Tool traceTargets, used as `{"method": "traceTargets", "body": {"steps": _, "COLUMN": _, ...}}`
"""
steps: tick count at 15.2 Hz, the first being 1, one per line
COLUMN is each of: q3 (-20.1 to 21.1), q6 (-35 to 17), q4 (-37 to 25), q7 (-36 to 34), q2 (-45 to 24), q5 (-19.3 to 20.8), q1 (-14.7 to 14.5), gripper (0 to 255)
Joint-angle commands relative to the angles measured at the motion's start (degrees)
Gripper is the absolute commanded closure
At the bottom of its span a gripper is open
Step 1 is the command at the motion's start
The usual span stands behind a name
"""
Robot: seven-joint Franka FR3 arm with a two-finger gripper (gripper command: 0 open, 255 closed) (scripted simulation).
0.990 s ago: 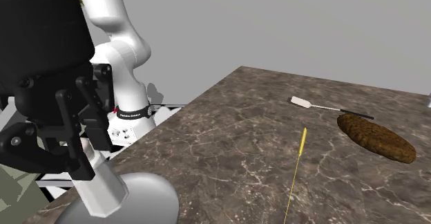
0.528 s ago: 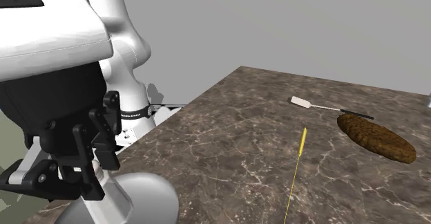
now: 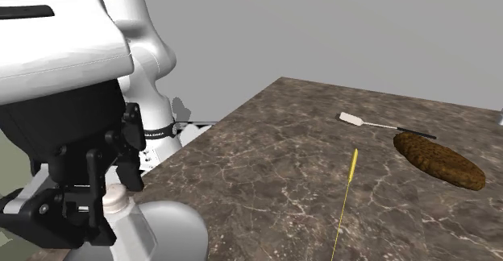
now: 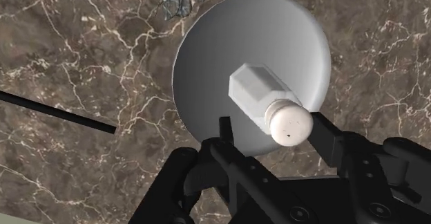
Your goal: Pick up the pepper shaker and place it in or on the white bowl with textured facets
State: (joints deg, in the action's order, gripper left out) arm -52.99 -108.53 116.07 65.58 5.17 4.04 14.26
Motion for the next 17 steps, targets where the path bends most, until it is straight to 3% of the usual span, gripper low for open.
{"method": "traceTargets", "body": {"steps": 1, "q3": -0.01, "q6": 0.00, "q4": 0.02, "q7": 0.01, "q2": -0.02, "q5": -0.01, "q1": 0.00, "gripper": 0}}
{"method": "traceTargets", "body": {"steps": 5, "q3": -0.01, "q6": 0.00, "q4": 0.02, "q7": 0.01, "q2": -0.02, "q5": -0.01, "q1": 0.00, "gripper": 0}}
{"method": "traceTargets", "body": {"steps": 9, "q3": 0.49, "q6": 7.29, "q4": -6.79, "q7": -0.33, "q2": 0.73, "q5": 0.38, "q1": -0.19, "gripper": 0}}
{"method": "traceTargets", "body": {"steps": 17, "q3": 0.49, "q6": 7.29, "q4": -6.79, "q7": -0.33, "q2": 0.73, "q5": 0.37, "q1": -0.19, "gripper": 0}}
